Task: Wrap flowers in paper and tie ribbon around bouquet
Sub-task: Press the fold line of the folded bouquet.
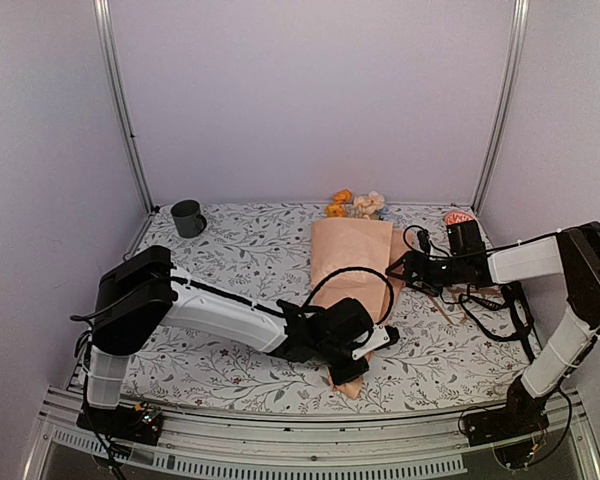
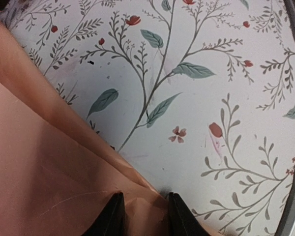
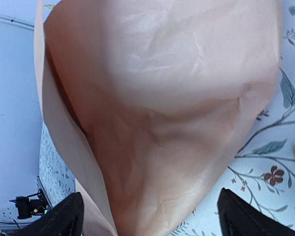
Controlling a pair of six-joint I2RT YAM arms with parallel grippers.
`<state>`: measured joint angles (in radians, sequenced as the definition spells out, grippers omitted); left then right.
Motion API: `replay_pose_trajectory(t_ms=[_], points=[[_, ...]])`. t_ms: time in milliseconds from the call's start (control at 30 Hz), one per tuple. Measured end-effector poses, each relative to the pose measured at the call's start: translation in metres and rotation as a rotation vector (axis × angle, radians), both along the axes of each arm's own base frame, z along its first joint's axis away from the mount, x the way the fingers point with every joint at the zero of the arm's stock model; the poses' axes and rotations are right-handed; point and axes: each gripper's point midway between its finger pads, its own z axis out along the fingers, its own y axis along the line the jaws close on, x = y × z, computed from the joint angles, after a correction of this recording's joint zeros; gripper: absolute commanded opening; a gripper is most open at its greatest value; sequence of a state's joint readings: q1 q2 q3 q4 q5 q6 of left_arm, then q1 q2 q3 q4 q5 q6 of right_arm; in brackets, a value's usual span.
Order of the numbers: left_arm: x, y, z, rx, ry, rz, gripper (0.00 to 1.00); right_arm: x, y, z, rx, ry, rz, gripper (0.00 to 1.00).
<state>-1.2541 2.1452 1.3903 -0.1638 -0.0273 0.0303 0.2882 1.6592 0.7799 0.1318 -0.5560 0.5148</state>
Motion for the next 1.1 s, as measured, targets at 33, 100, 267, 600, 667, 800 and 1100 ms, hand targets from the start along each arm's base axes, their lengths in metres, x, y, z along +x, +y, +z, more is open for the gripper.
replay_pose_trajectory(t_ms=[33,100,267,600,667,800,1100], points=[[0.0,0.0,0.0,-0.001,0.001,-0.001,0.31,-0.003,-0.002,0.0,-0.003,0.01,-0.008,0.99],[0.0,0.0,0.0,-0.003,0.004,-0.003,0.31,-0.008,-0.003,-0.001,0.002,0.024,-0.013,0.99],[-0.001,-0.001,0.0,-0.008,0.011,-0.009,0.31,-0.025,-0.004,-0.02,0.017,0.115,-0.033,0.99],[-0.001,-0.001,0.0,-0.009,0.014,-0.016,0.31,-0.028,0.035,-0.029,0.137,0.14,0.068,1.0],[-0.001,0.0,0.0,-0.01,0.018,-0.02,0.31,-0.029,0.042,-0.027,0.161,0.141,0.087,0.99],[-0.001,0.0,-0.001,-0.013,0.028,-0.025,0.31,-0.036,0.048,-0.026,0.191,0.15,0.11,0.98],[-0.001,-0.001,-0.001,-0.028,0.047,-0.033,0.31,-0.083,0.042,-0.021,0.287,0.134,0.167,0.96]])
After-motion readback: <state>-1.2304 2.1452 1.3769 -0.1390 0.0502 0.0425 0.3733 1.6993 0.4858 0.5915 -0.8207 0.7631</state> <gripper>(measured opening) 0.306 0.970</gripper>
